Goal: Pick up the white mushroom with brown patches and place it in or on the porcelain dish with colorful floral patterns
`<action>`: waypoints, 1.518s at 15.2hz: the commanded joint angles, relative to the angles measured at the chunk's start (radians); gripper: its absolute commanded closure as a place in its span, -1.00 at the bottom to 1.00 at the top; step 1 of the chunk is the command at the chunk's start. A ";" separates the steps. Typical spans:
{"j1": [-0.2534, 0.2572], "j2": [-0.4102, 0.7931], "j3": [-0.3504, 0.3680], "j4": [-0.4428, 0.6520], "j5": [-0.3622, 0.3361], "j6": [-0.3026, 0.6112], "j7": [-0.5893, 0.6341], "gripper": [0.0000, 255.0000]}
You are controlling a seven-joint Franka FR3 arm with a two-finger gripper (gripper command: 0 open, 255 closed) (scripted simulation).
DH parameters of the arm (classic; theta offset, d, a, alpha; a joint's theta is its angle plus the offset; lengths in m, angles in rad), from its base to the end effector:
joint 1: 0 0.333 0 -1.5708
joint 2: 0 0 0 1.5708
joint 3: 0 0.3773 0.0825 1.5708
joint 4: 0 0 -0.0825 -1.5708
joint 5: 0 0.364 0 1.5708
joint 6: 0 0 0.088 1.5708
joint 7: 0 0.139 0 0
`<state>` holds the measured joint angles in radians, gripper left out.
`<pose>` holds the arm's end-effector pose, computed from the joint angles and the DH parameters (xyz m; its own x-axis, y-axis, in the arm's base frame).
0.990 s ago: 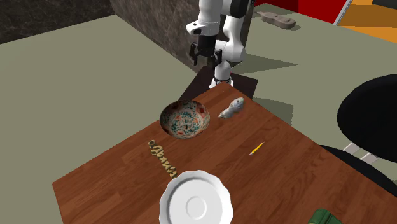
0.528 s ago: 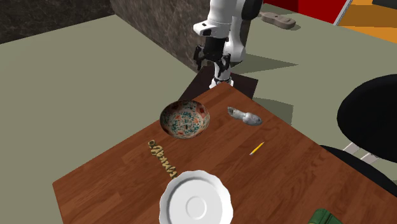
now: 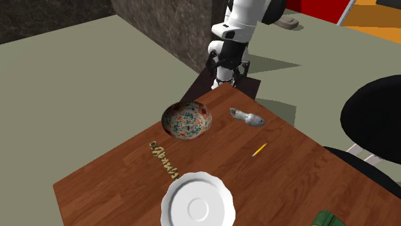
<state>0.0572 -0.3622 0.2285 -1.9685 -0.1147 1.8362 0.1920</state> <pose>0.4109 0.1289 0.6663 0.9612 0.1214 0.2476 0.0860 -0.9851 0.1492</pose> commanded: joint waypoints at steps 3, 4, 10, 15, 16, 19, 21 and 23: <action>0.009 0.121 0.066 0.140 -0.064 0.002 0.052 -1.00; 0.012 0.151 0.082 0.178 -0.084 -0.002 0.064 -1.00; 0.012 0.183 0.088 0.152 -0.105 0.059 0.078 -1.00; 0.009 0.189 0.085 0.125 -0.109 0.092 0.081 -1.00; 0.009 0.189 0.085 0.125 -0.109 0.092 0.081 -1.00; 0.009 0.189 0.085 0.125 -0.109 0.092 0.081 -1.00; 0.009 0.189 0.085 0.125 -0.109 0.091 0.081 1.00; 0.009 0.189 0.085 0.125 -0.109 0.091 0.081 1.00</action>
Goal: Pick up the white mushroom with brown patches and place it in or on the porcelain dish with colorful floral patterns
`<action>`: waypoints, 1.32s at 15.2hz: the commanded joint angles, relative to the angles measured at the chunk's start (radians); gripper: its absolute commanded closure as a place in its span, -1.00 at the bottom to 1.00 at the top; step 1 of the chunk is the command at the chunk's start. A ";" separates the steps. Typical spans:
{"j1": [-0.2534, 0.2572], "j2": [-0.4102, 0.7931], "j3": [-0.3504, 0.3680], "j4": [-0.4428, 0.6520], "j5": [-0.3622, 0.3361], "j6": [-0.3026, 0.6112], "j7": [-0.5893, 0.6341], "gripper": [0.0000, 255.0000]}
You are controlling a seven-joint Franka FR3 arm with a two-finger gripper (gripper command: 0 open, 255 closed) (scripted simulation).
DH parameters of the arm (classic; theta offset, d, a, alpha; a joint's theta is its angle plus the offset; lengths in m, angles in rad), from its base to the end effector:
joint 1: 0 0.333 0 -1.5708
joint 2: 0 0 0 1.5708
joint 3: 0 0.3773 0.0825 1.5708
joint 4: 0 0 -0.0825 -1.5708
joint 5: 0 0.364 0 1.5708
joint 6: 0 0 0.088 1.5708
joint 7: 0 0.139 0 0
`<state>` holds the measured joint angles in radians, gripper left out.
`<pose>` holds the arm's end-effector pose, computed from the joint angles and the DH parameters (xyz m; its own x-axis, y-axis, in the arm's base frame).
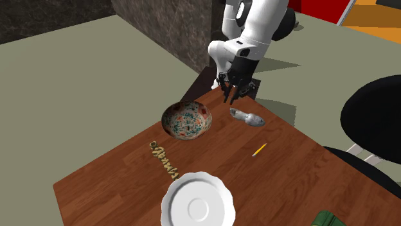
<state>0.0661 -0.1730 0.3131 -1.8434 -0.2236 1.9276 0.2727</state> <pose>0.4766 0.1819 0.6517 0.9369 0.1832 0.2979 0.1268 -0.9718 0.1990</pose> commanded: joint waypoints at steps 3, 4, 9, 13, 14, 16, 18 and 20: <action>0.000 0.000 0.000 0.000 0.000 0.000 0.000 1.00; 0.000 0.000 0.000 0.000 0.000 0.000 0.000 1.00; 0.013 0.029 -0.008 0.024 0.038 -0.009 -0.105 -1.00; 0.053 0.143 -0.016 0.126 0.172 -0.096 -0.503 -1.00; 0.059 0.170 -0.012 0.153 0.200 -0.129 -0.596 -1.00; 0.071 0.221 0.001 0.203 0.245 -0.203 -0.774 -1.00; 0.073 0.240 0.011 0.209 0.262 -0.225 -0.851 -1.00; 0.073 0.238 0.012 0.179 0.263 -0.198 -0.852 -1.00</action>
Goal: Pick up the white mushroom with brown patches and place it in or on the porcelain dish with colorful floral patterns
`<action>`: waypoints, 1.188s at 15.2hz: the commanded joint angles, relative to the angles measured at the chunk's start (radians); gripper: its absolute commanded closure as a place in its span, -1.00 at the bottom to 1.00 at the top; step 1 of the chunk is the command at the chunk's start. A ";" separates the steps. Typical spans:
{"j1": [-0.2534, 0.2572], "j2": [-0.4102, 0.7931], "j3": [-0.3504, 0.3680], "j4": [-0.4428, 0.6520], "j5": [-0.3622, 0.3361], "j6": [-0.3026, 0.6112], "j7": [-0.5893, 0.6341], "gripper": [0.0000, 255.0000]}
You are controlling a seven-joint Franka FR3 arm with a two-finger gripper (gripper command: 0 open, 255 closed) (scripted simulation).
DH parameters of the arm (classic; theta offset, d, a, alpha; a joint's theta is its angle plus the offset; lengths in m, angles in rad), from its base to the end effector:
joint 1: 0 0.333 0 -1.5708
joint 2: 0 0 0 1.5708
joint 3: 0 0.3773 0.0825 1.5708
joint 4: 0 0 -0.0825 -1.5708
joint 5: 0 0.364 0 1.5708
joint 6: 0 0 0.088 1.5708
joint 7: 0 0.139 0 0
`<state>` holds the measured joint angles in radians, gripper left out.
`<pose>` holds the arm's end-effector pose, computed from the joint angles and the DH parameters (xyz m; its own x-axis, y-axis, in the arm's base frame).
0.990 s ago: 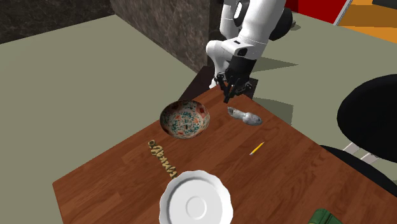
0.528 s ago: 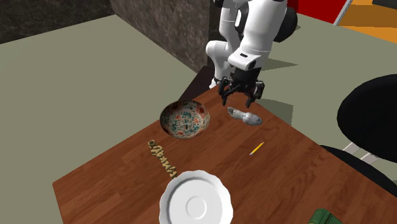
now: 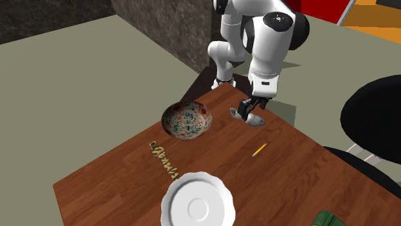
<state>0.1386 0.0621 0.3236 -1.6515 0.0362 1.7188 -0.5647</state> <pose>0.5068 0.2513 0.5977 0.5228 0.8517 0.0367 0.8523 -0.5213 -0.0425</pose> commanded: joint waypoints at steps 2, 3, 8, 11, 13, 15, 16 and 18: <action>0.001 0.001 0.001 -0.042 0.004 0.038 -0.015 -1.00; 0.001 0.001 0.002 -0.056 0.004 0.052 -0.015 -1.00; 0.001 0.001 0.002 -0.077 0.004 0.073 -0.015 -1.00; 0.001 0.001 0.002 -0.077 0.004 0.073 -0.015 -1.00; 0.001 0.001 0.002 -0.077 0.004 0.073 -0.015 -1.00; 0.001 0.001 0.002 -0.077 0.004 0.073 -0.015 1.00; 0.001 0.001 0.002 -0.077 0.004 0.073 -0.015 1.00; 0.001 0.001 0.002 -0.077 0.004 0.073 -0.015 1.00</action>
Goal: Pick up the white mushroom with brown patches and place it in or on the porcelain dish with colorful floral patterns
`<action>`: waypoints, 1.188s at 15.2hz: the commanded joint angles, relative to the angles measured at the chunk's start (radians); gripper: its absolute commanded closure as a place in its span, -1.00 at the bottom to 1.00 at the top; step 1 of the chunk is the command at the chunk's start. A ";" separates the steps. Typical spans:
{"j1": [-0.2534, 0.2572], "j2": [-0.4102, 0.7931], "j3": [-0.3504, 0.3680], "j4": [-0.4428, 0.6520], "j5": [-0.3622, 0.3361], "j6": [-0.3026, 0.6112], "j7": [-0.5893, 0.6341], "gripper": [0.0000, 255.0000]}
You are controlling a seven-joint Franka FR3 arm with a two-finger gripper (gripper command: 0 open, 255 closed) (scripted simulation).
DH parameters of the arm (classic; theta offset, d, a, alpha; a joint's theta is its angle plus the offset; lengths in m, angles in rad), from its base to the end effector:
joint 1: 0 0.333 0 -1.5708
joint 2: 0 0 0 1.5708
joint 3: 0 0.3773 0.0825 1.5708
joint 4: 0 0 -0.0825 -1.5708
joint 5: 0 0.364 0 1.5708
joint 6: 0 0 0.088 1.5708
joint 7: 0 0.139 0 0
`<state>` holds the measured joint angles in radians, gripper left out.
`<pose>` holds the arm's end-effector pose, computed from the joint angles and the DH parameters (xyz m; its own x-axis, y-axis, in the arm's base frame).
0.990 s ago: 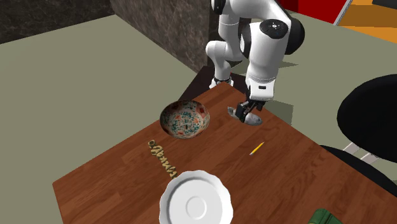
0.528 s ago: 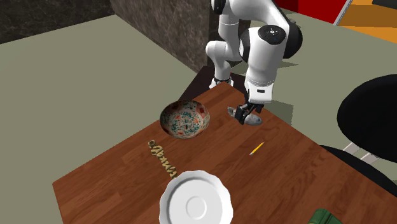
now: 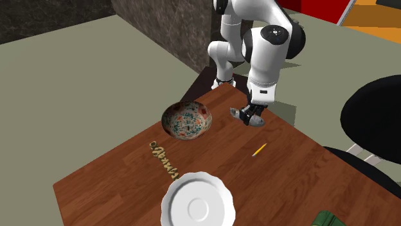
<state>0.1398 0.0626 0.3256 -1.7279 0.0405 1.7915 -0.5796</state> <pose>0.5065 0.2540 0.5687 0.5104 0.8592 0.0359 0.8596 -0.5087 -0.0477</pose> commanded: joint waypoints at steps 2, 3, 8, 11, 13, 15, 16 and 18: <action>0.000 0.000 0.000 0.000 0.000 0.000 0.000 1.00; 0.000 0.000 0.000 0.000 0.000 0.000 0.000 1.00; 0.000 0.001 0.000 0.041 -0.001 -0.040 0.002 1.00; 0.001 0.004 0.001 0.085 -0.002 -0.081 0.005 1.00; 0.001 0.007 0.001 0.116 -0.003 -0.109 0.007 1.00; 0.002 0.012 0.001 0.148 -0.005 -0.137 0.009 1.00; 0.003 0.015 0.002 0.165 -0.006 -0.151 0.010 1.00; 0.004 0.021 0.002 0.200 -0.008 -0.180 0.013 1.00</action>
<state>0.1430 0.0801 0.3277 -1.5446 0.0340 1.6250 -0.5677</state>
